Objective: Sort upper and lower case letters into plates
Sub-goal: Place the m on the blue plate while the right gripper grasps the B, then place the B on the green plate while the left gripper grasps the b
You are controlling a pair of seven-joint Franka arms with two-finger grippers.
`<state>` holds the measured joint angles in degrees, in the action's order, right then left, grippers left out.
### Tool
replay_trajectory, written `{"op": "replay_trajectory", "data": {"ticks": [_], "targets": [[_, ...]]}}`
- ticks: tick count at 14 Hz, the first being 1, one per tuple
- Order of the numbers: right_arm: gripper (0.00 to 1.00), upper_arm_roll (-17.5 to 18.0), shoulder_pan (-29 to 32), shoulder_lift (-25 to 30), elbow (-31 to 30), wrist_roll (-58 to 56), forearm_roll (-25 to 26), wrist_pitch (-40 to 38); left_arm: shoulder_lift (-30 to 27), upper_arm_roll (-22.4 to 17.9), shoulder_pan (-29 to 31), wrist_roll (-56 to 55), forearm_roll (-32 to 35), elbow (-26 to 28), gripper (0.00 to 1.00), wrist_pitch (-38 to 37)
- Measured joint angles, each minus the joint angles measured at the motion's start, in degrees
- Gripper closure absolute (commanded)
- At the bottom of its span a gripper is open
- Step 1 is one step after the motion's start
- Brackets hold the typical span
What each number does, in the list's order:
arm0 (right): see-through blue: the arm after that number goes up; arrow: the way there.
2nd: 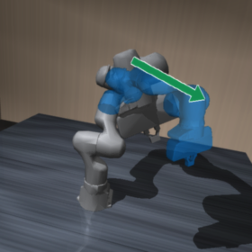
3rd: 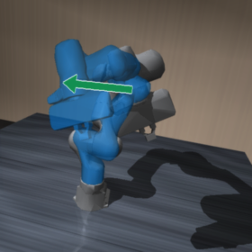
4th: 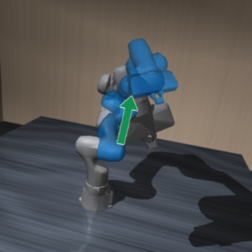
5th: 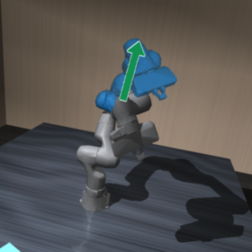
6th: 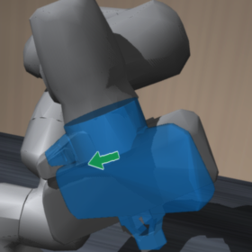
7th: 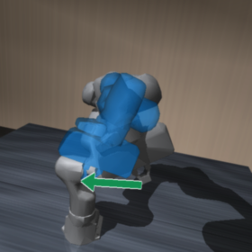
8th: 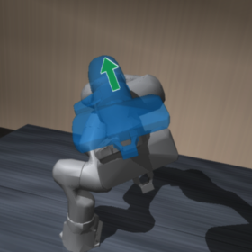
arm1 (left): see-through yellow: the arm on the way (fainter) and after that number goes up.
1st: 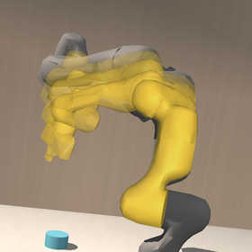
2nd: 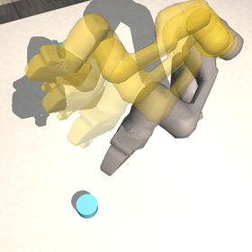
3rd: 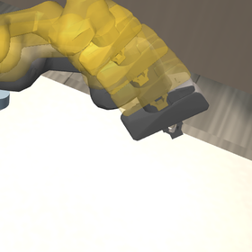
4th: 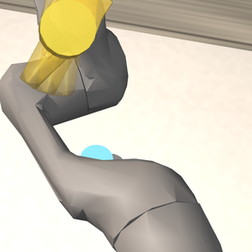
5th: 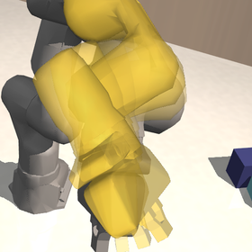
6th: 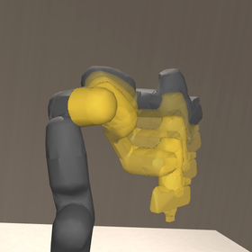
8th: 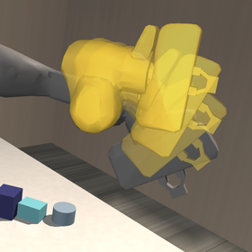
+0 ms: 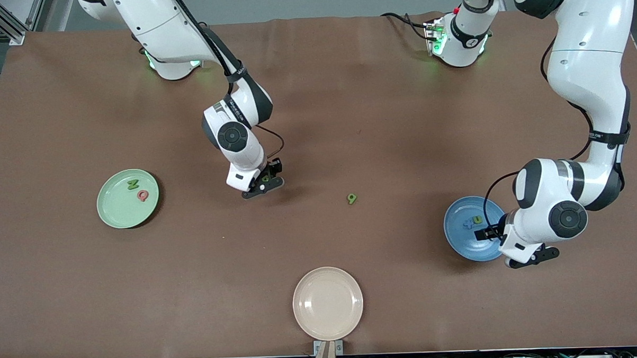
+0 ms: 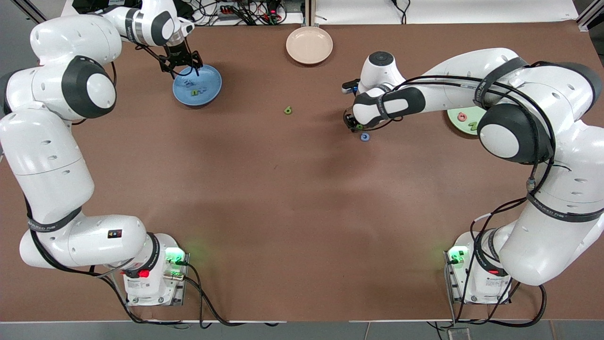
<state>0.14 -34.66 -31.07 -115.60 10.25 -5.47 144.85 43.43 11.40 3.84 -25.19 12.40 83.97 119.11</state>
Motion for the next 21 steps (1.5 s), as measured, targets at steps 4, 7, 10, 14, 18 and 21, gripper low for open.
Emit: {"op": "replay_trajectory", "data": {"ticks": [4, 7, 10, 14, 18, 21], "targets": [[0.67, -0.1, 0.0, -0.01, 0.31, 0.03, -0.01, -0.07, -0.16, 2.6, -5.42, -13.97, -0.04, -0.01, 0.0, -0.03], [0.82, -0.25, 0.0, 0.07, 0.41, 0.03, -0.01, -0.13, -0.17, 2.74, -13.82, -26.78, -0.04, -0.01, 0.0, -0.02], [0.88, -0.24, 0.0, 0.1, 0.44, 0.05, -0.01, -0.21, -0.17, 2.72, -19.65, -38.74, -0.04, 0.01, 0.0, 0.39], [0.89, -0.53, 0.23, 0.26, 0.8, 0.06, -0.04, -0.38, 0.03, 2.67, -23.97, -55.17, -0.04, 2.25, 0.0, 7.93], [0.89, -1.33, 5.1, 6.2, 2.74, -2.46, -0.02, -11.16, 1.05, 2.65, -27.06, -64.47, -0.04, 5.78, 0.0, 16.05], [0.89, -1.59, 12.67, 14.25, 2.9, -11.31, 0.0, -21.96, 2.05, 2.62, -28.68, -66.02, -0.04, 6.02, 0.01, 16.94]]}}
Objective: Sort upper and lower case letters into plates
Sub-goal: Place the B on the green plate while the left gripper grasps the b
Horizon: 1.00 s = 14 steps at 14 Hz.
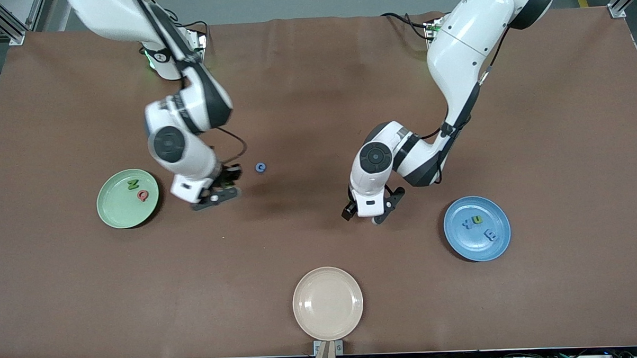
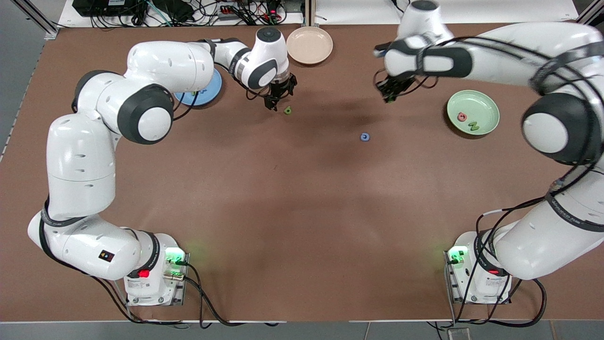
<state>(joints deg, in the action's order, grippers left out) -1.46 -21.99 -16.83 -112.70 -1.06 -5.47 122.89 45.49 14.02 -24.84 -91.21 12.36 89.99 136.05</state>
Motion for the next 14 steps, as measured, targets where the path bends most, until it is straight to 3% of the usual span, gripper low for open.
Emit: {"op": "replay_trajectory", "data": {"ticks": [3, 6, 10, 14], "targets": [[0.89, -0.15, 9.61, 4.3, -0.63, -11.31, 0.05, -6.3, 0.52, -0.02, -0.95, 0.0, 0.0, 0.05, 0.1, 0.05], [0.89, -0.33, 20.81, 3.87, -1.5, -24.75, 0.62, -5.85, 0.82, -0.02, -1.64, 0.0, 0.0, 0.05, 0.2, 0.16], [0.89, -0.37, 31.98, 1.68, -3.98, -35.36, 3.06, -0.29, 1.08, -0.1, -1.66, 0.0, 0.03, 0.05, 0.41, 0.22], [0.87, -0.27, 34.79, -0.78, -11.52, -37.76, 3.41, 13.32, 1.11, -0.1, -1.67, 0.08, 0.04, -0.05, 0.74, 0.24]]}}
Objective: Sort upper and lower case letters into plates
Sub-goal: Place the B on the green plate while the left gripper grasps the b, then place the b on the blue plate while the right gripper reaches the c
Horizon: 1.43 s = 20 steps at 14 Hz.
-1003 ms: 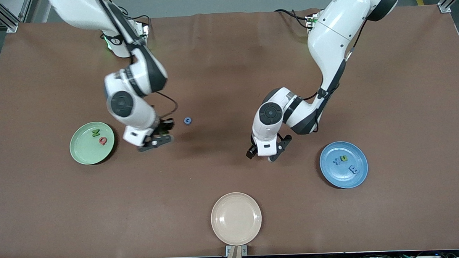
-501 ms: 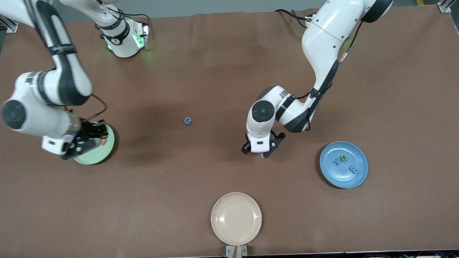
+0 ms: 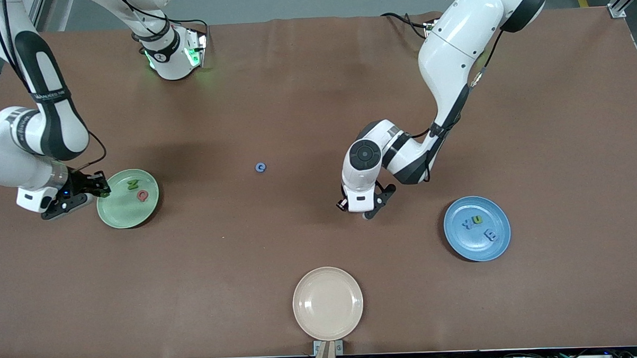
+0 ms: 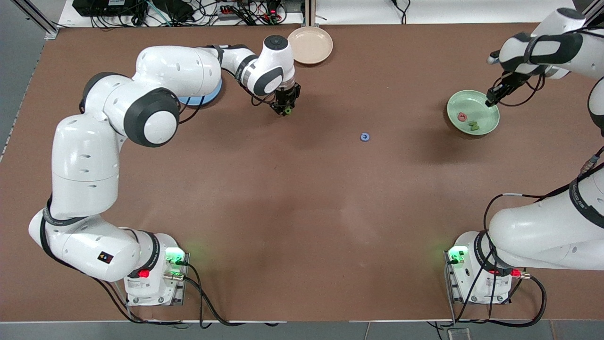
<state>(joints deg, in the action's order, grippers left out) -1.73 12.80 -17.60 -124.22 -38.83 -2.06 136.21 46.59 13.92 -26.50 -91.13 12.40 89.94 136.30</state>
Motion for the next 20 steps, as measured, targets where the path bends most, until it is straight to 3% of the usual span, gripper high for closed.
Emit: {"op": "replay_trajectory", "data": {"ticks": [1, 3, 7, 8, 9, 10, 14, 18, 20], "targets": [[0.86, 0.02, 0.06, -0.79, -1.49, 0.0, 0.02, 3.08, -0.04, 0.0, 0.0, 0.03, 0.0, -0.01, 0.86, -0.05], [0.86, 0.03, 0.18, -2.92, -3.13, 0.0, 0.02, 8.28, -0.1, -0.01, 0.0, 0.14, 0.04, -0.13, 0.98, -0.02], [0.81, 0.03, 0.4, -6.06, -3.23, -0.01, 0.03, 12.81, -0.17, -0.96, 0.61, 2.46, 0.6, -2.03, 1.0, 0.28], [0.64, 0.04, 0.41, -6.18, -3.22, -0.01, 0.03, 13.18, -0.49, -1.25, 1.52, 4.01, 0.76, -3.05, 1.0, 0.24], [0.19, 0.04, 0.41, -6.25, -3.22, -0.02, 0.03, 13.39, -1.15, -1.44, 3.07, 6.99, 0.87, -3.9, 1.0, -0.15], [0.03, 0.07, 0.42, -6.27, -3.22, -0.03, 0.03, 13.44, -2.1, -1.56, 5.26, 11.17, 0.9, -4.45, 1.0, -1.01], [0.03, 0.94, 0.17, -4.53, -2.03, 0.15, 0.03, 10.51, -6.12, -1.26, 16.36, 28.75, 0.92, -4.75, 0.99, -5.63], [0.02, 2.02, -7.21, 7.43, 1.97, 17.69, 0.02, -12.08, -6.54, -1.28, 22.17, 40.14, 0.92, -4.21, 0.99, -9.45], [0.01, 2.4, -14.12, 12.27, 2.0, 31.36, -0.04, -18.2, -6.43, -1.39, 24.74, 44.54, 0.92, -3.28, 0.98, -9.64]]}}
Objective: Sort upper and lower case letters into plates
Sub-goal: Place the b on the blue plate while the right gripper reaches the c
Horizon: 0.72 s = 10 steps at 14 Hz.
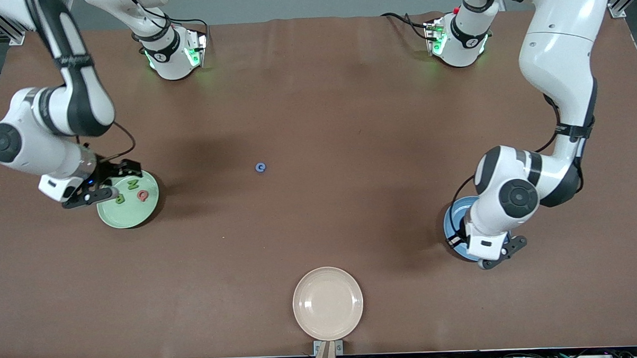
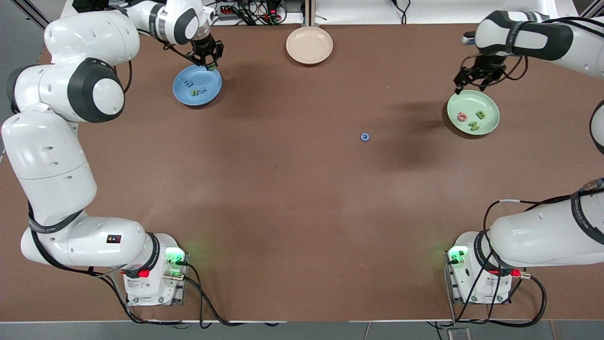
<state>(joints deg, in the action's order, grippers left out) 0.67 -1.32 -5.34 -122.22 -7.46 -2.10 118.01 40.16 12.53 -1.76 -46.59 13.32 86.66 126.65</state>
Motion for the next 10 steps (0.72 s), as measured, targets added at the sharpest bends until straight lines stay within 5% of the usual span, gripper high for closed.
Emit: {"op": "replay_trajectory", "data": {"ticks": [5, 7, 9, 10], "targets": [[0.0, 0.42, -16.69, 0.22, -1.21, 32.46, -1.22, 3.33, 0.74, -0.25, 5.73, 7.65, 0.0, 0.81, 0.8, 0.01], [0.0, 0.45, -22.04, -2.03, -2.32, 43.24, -1.98, 9.07, 0.96, -0.18, 6.08, 8.07, 0.0, 0.81, 0.49, 0.03], [0.0, 0.43, -26.04, -5.69, -3.19, 51.01, -2.19, 15.17, 1.21, -0.01, 5.82, 8.07, 0.0, 0.81, 0.02, 0.07], [0.0, 0.41, -27.36, -7.73, -3.74, 53.42, -2.2, 18.69, 1.38, 0.03, 5.72, 8.07, 0.0, 0.81, 0.0, 0.23]]}}
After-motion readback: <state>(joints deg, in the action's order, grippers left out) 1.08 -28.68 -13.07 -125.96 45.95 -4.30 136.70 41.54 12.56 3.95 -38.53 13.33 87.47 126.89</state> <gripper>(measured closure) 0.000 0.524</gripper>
